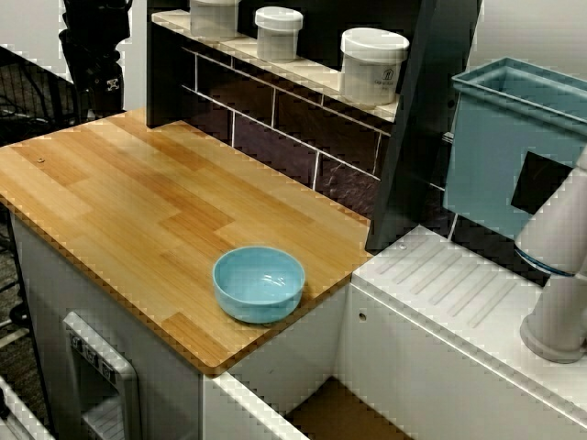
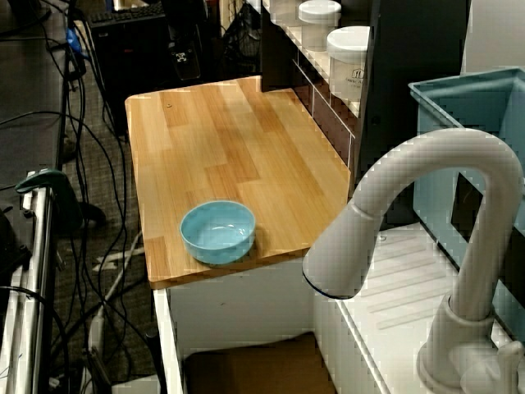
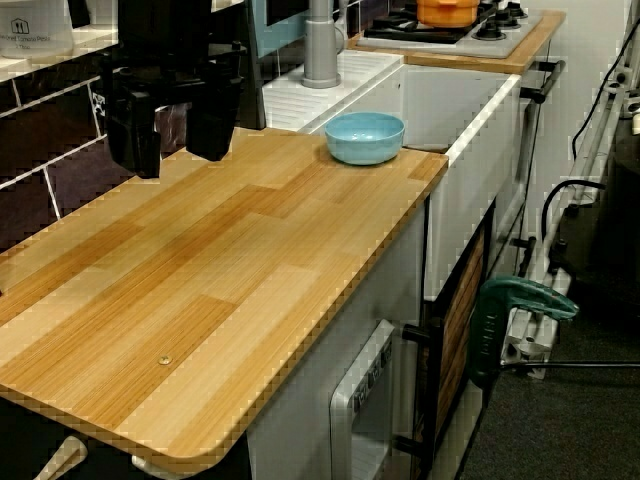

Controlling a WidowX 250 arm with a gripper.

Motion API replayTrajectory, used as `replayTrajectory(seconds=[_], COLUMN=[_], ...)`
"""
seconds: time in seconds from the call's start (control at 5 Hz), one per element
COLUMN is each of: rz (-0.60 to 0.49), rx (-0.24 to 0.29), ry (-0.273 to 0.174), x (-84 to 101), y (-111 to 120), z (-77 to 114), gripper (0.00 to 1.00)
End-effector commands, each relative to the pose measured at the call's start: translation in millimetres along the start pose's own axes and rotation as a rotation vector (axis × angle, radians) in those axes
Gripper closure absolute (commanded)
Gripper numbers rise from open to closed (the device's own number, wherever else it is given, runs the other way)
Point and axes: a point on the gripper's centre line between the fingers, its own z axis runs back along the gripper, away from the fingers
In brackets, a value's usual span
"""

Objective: Push into sink

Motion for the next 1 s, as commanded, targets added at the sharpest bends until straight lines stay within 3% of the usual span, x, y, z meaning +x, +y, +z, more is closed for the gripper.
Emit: replayTrajectory(seconds=[0.0,0.2,0.4,0.6,0.8], rz=[0.000,-0.079,-0.111,-0.117,-0.098], rx=[0.000,0.006,-0.030,-0.021,0.028], ry=[0.000,-0.004,-0.004,0.035,0.021], x=[0.0,-10.2,-16.7,-16.5,-15.4], y=[0.0,-18.3,-33.8,-56.2,-69.2], z=[0.0,-2.2,3.2,7.0,2.6], gripper=[0.00,0.00,0.00,0.00,0.00])
